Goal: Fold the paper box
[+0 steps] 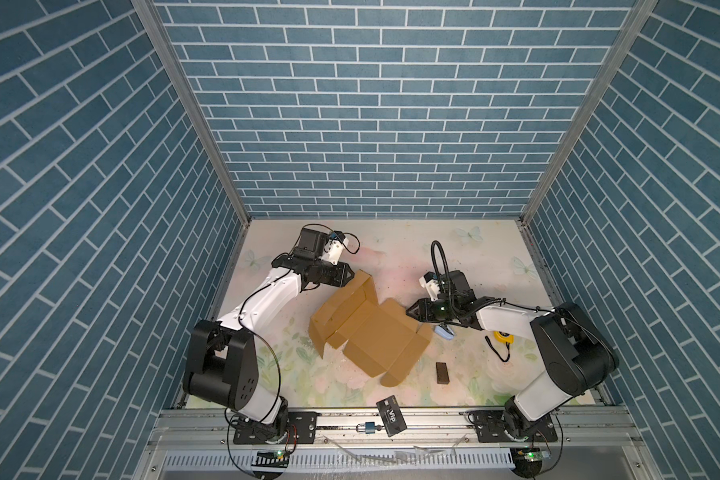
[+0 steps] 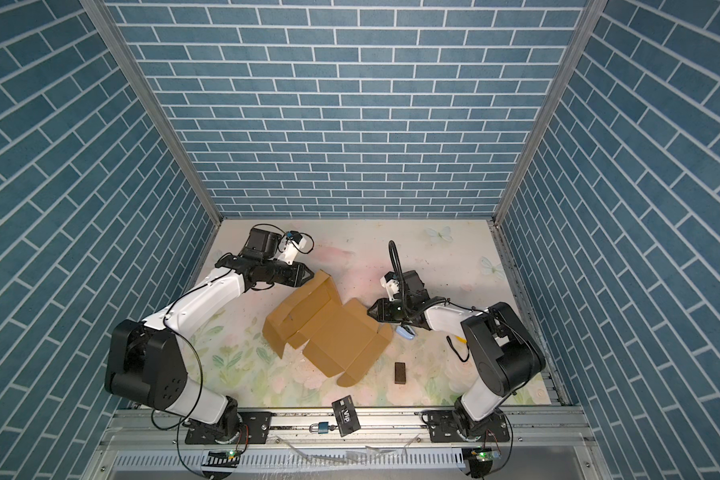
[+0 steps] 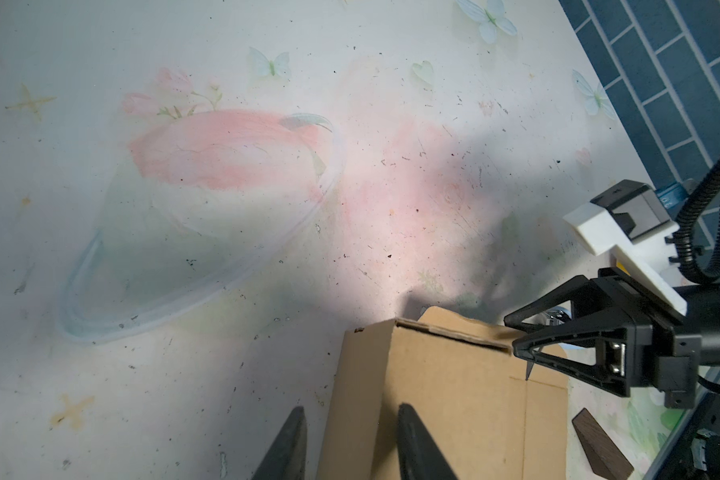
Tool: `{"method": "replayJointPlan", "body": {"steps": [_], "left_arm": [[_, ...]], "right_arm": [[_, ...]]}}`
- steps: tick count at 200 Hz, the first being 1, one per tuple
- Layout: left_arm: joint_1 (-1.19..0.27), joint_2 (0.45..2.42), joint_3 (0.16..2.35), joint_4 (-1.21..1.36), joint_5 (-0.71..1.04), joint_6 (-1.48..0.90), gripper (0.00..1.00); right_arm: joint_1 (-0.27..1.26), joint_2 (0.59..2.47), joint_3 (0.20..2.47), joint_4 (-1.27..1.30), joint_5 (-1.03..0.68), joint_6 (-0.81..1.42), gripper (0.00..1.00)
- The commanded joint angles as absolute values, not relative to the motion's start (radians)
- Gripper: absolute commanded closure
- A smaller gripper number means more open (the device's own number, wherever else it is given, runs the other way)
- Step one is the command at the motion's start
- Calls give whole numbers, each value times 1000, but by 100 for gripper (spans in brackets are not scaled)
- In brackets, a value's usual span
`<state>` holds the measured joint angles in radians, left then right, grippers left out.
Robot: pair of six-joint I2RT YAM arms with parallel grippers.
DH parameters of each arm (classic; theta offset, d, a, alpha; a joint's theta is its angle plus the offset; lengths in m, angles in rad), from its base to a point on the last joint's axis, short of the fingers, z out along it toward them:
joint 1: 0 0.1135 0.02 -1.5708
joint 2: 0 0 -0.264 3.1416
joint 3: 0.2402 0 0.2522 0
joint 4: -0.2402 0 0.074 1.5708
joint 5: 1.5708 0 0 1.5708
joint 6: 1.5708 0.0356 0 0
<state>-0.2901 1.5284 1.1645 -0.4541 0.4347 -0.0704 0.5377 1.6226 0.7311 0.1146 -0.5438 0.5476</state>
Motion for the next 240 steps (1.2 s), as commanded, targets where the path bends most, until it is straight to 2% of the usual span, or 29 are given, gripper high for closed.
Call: {"method": "replayJointPlan", "body": {"steps": [1, 29, 44, 60, 85, 127, 150, 197, 217, 240], "left_arm": [[-281, 1521, 1135, -498, 416, -56, 62], [-276, 1526, 1147, -507, 412, -60, 62], [-276, 1529, 1138, -494, 425, -66, 62], [-276, 1527, 1146, -502, 428, -68, 62], [-275, 1508, 1159, -513, 431, -72, 62], [-243, 1457, 1155, -520, 446, -75, 62], [-202, 1433, 1140, -501, 462, -88, 61], [-150, 1413, 1177, -538, 509, -71, 45], [-150, 1417, 1206, -579, 592, -54, 43], [-157, 1416, 1211, -592, 606, -33, 40]], "right_arm": [[541, 1644, 762, 52, -572, 507, 60], [541, 1631, 776, 40, -589, 517, 67], [540, 1636, 786, 21, -596, 503, 75], [538, 1648, 831, -59, -604, 475, 89], [538, 1622, 880, -156, -628, 424, 97], [538, 1642, 1061, -507, -698, 268, 99], [533, 1614, 1129, -652, -676, 194, 100], [517, 1610, 1278, -883, -624, 144, 98], [512, 1626, 1350, -986, -580, 124, 97], [506, 1620, 1407, -1035, -573, 142, 96]]}}
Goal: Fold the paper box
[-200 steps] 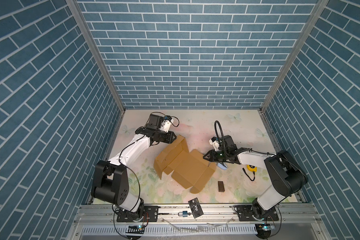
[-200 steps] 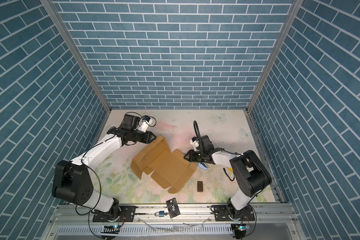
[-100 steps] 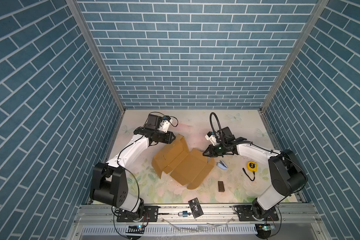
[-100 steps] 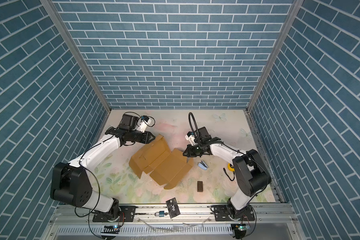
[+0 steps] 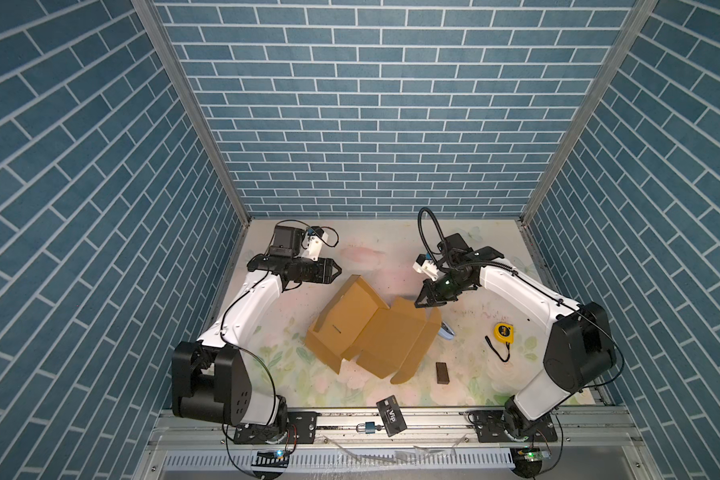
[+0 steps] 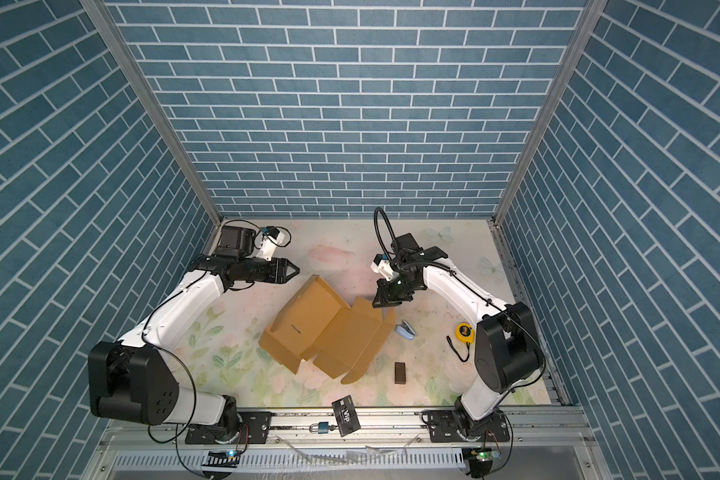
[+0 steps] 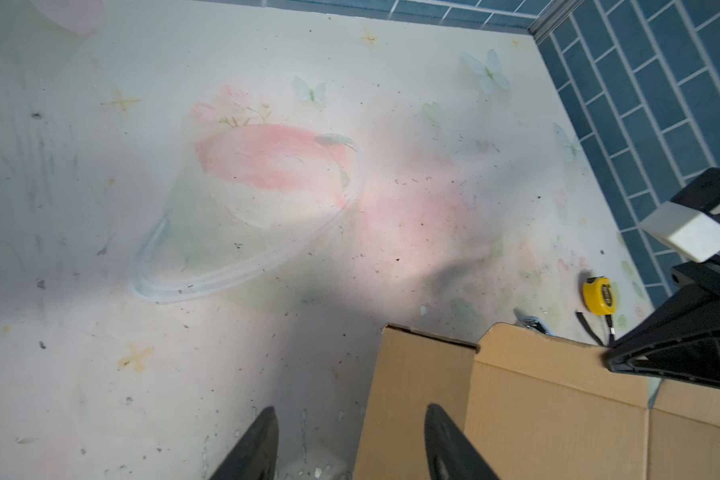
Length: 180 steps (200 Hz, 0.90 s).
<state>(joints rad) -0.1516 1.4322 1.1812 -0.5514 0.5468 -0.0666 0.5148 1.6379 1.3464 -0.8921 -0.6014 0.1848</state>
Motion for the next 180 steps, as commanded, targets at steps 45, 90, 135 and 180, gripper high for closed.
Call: {"method": "replayJointPlan", "body": {"steps": [45, 90, 135, 180], "left_arm": [[-175, 1438, 1168, -559, 612, -25, 40], [-234, 1504, 1146, -551, 558, 0, 44], [-289, 1575, 1175, -568, 479, 47, 44], [-290, 1582, 1178, -565, 456, 39, 44]], "right_arm": [[495, 1658, 1515, -1080, -533, 213, 82], [492, 1642, 1562, -971, -546, 269, 72], [471, 1578, 1555, -921, -468, 289, 68], [459, 1383, 1466, -826, -370, 346, 65]]}}
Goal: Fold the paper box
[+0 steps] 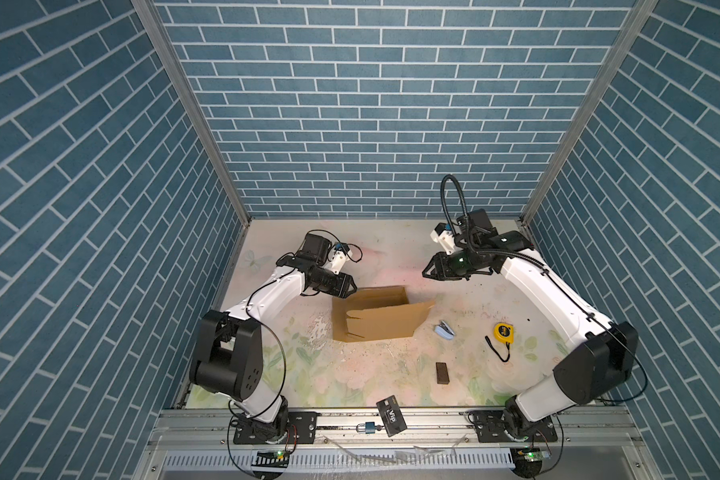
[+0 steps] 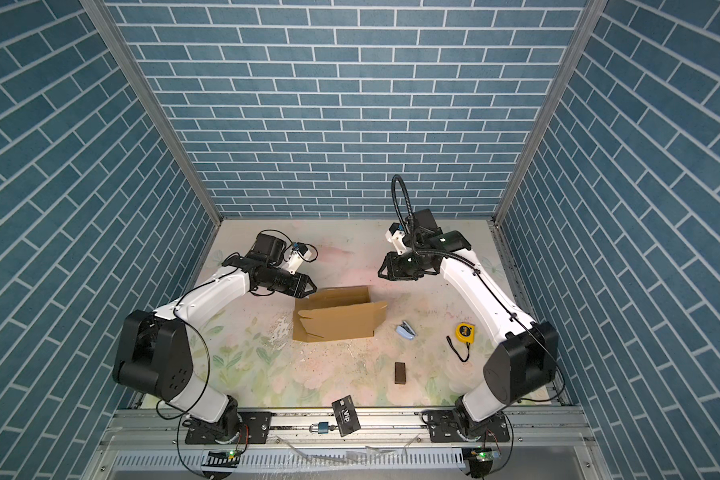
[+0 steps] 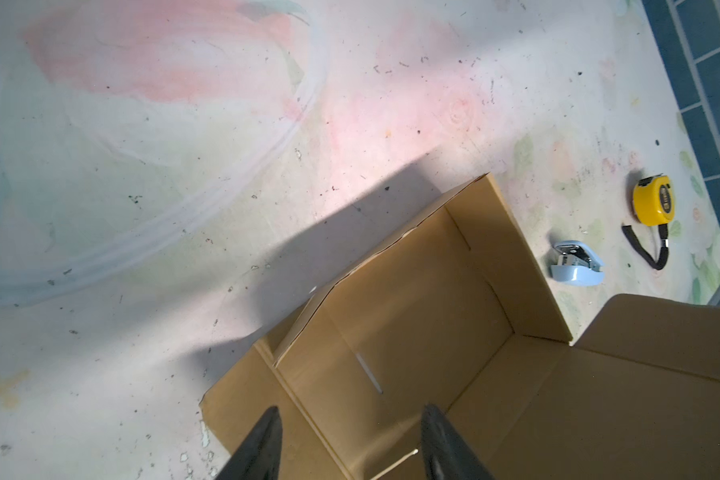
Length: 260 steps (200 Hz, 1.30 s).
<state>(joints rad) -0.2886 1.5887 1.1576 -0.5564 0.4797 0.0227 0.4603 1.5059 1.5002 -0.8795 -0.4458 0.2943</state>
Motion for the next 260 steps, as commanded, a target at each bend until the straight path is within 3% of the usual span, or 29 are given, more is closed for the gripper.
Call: {"method": "replayJointPlan", "body": {"steps": [1, 50, 95, 130, 146, 165, 197, 231, 260], "left_arm": [[-290, 1582, 1178, -565, 456, 39, 44], [-289, 1541, 1157, -548, 435, 35, 44], [-251, 1496, 1151, -532, 441, 28, 41], [-190, 1456, 1131, -517, 448, 10, 39], [-161, 1438, 1098, -489, 459, 3, 31], [-134, 1419, 1091, -492, 461, -1, 28], [-114, 1406, 1076, -483, 459, 10, 27], [-113, 1418, 1098, -508, 446, 25, 26], [-114, 1439, 1096, -497, 463, 17, 26]], "right_arm": [[459, 1378, 1466, -825, -368, 347, 65], [512, 1157, 1308, -672, -405, 358, 67], [791, 1153, 1272, -601, -514, 181, 77], [1005, 1214, 1275, -625, -483, -42, 87], [1070, 1256, 1261, -619, -450, -125, 92], [1091, 1322, 1282, -613, -387, -134, 100], [1107, 1356, 1230, -569, -312, -185, 100], [1103, 1344, 1167, -550, -112, -235, 100], [1026, 1337, 1116, -517, -34, -227, 100]]}}
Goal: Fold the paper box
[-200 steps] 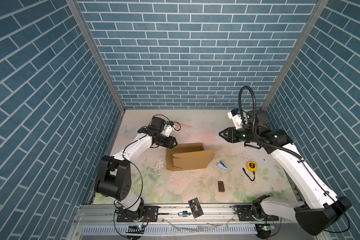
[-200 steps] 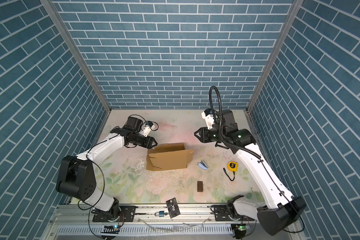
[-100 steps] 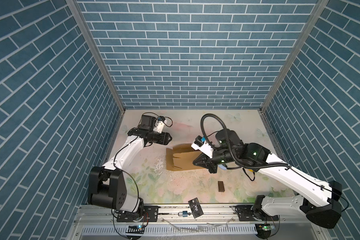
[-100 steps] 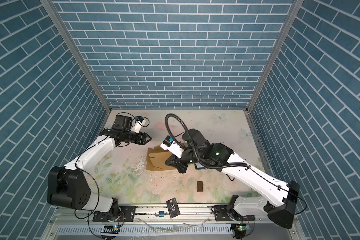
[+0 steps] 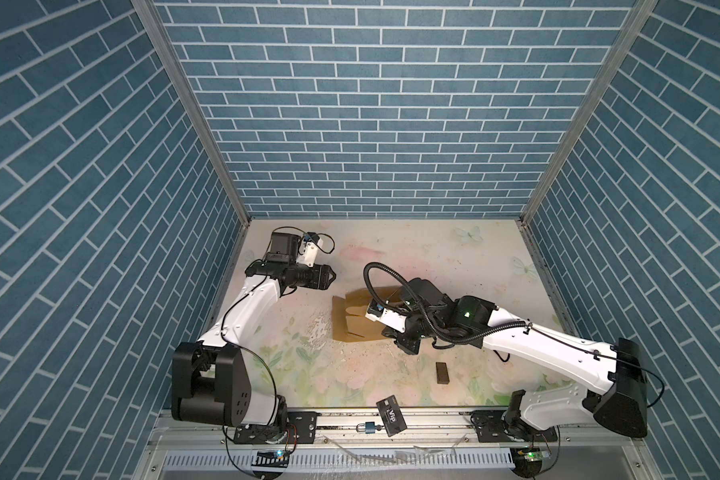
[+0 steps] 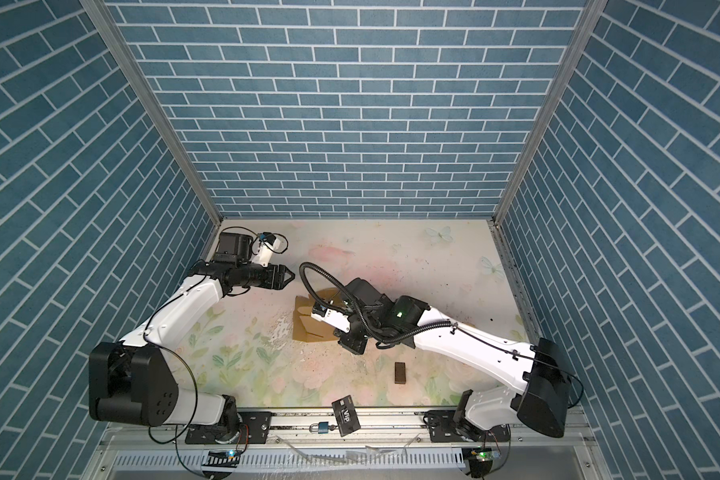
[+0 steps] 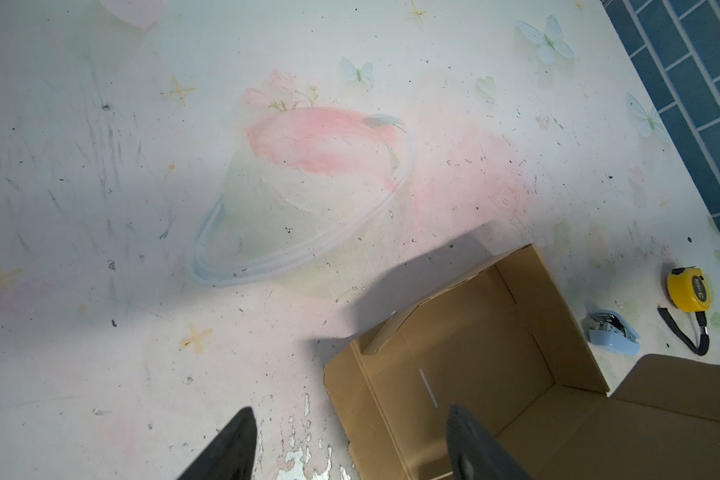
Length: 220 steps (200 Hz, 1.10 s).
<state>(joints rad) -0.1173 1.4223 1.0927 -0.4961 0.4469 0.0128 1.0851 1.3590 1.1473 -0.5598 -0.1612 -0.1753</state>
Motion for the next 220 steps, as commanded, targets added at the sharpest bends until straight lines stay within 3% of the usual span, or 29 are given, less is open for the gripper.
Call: {"method": "replayJointPlan", "body": {"steps": [1, 34, 53, 114, 172, 220], "left_arm": [[-114, 1440, 1098, -498, 463, 17, 26], [-114, 1454, 1099, -491, 472, -14, 26], [-118, 1469, 1094, -485, 479, -27, 26], [-206, 1578, 1203, -548, 467, -38, 27], [-285, 1770, 1380, -654, 470, -19, 33], [-321, 1860, 1434, -705, 431, -30, 42]], "right_arm": [[1021, 1336, 1113, -516, -34, -225, 100], [910, 1261, 1024, -381, -8, -170, 100], [798, 1242, 973, -260, -117, -99, 100], [641, 1346, 1030, -136, -245, -29, 100], [635, 1230, 958, -203, -318, 6, 100], [797, 1152, 748, -119, -260, 128, 100]]}}
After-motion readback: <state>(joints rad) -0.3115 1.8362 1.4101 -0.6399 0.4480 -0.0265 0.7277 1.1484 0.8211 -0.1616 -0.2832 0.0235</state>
